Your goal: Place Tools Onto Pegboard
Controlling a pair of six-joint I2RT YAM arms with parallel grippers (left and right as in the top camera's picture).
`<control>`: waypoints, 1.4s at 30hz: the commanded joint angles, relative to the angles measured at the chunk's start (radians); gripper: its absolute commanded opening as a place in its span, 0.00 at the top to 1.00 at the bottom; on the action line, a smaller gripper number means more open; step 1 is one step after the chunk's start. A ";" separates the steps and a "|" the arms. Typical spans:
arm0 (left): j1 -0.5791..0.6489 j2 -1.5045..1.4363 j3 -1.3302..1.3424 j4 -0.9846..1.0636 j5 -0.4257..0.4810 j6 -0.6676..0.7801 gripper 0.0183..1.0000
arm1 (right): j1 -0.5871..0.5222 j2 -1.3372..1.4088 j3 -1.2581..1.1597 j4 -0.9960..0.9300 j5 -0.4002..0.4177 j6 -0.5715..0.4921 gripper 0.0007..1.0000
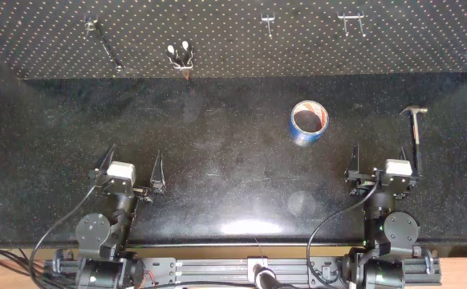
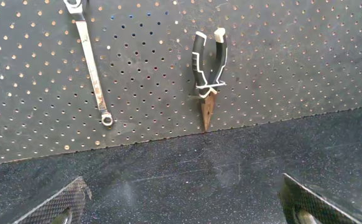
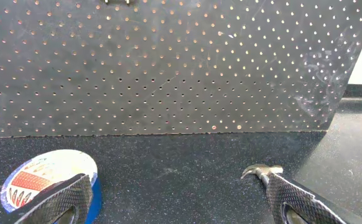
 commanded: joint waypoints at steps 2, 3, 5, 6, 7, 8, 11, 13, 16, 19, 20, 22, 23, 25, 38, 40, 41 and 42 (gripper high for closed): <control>0.002 -0.011 -0.001 -0.005 0.033 0.019 0.00 | -0.005 -0.006 -0.003 -0.005 0.008 -0.010 0.08; 0.002 -0.011 -0.001 -0.005 0.033 0.019 0.00 | -0.005 -0.006 -0.003 -0.005 0.008 -0.010 0.08; 0.002 -0.011 -0.001 -0.005 0.033 0.019 0.01 | -0.005 -0.006 -0.003 -0.005 0.008 -0.010 0.08; 0.002 -0.011 -0.001 -0.005 0.033 0.019 0.00 | -0.005 -0.006 -0.003 -0.005 0.008 -0.010 0.08; 0.002 -0.011 -0.001 -0.005 0.033 0.019 0.00 | -0.005 -0.006 -0.003 -0.005 0.008 -0.010 0.08; 0.002 -0.011 -0.001 -0.005 0.033 0.019 0.01 | -0.005 -0.006 -0.003 -0.005 0.008 -0.010 0.08; 0.002 -0.011 -0.001 -0.005 0.033 0.019 0.00 | -0.005 -0.006 -0.003 -0.005 0.008 -0.010 0.08; 0.002 -0.011 -0.001 -0.005 0.033 0.019 0.00 | -0.005 -0.006 -0.003 -0.005 0.008 -0.010 0.08; 0.002 -0.011 -0.001 -0.005 0.033 0.019 0.00 | -0.005 -0.006 -0.003 -0.005 0.008 -0.010 0.08; 0.002 -0.011 -0.001 -0.005 0.033 0.019 0.00 | -0.005 -0.006 -0.003 -0.005 0.009 -0.010 0.08; 0.002 -0.011 -0.001 -0.005 0.033 0.019 0.00 | -0.005 -0.006 -0.003 -0.005 0.009 -0.010 0.08; 0.002 -0.011 -0.001 -0.005 0.033 0.019 0.00 | -0.005 -0.006 -0.003 -0.006 0.008 -0.010 0.08; 0.002 -0.011 -0.001 -0.005 0.033 0.019 0.00 | -0.005 -0.004 -0.003 -0.006 0.000 -0.006 0.08; 0.002 -0.011 -0.001 -0.005 0.033 0.019 0.00 | -0.005 0.003 0.003 -0.008 0.002 0.018 0.08; 0.002 -0.011 -0.001 -0.005 0.033 0.019 0.00 | -0.004 0.733 0.662 -0.380 -0.320 0.105 0.08; 0.002 -0.011 -0.001 -0.005 0.033 0.019 0.00 | -0.004 0.843 0.778 -0.521 -0.330 0.127 0.08; 0.002 -0.011 -0.001 -0.005 0.033 0.019 0.00 | -0.004 0.912 0.848 -0.611 -0.330 0.126 0.08; 0.002 -0.011 -0.001 -0.005 0.033 0.019 0.00 | -0.004 0.968 0.905 -0.680 -0.330 0.126 0.08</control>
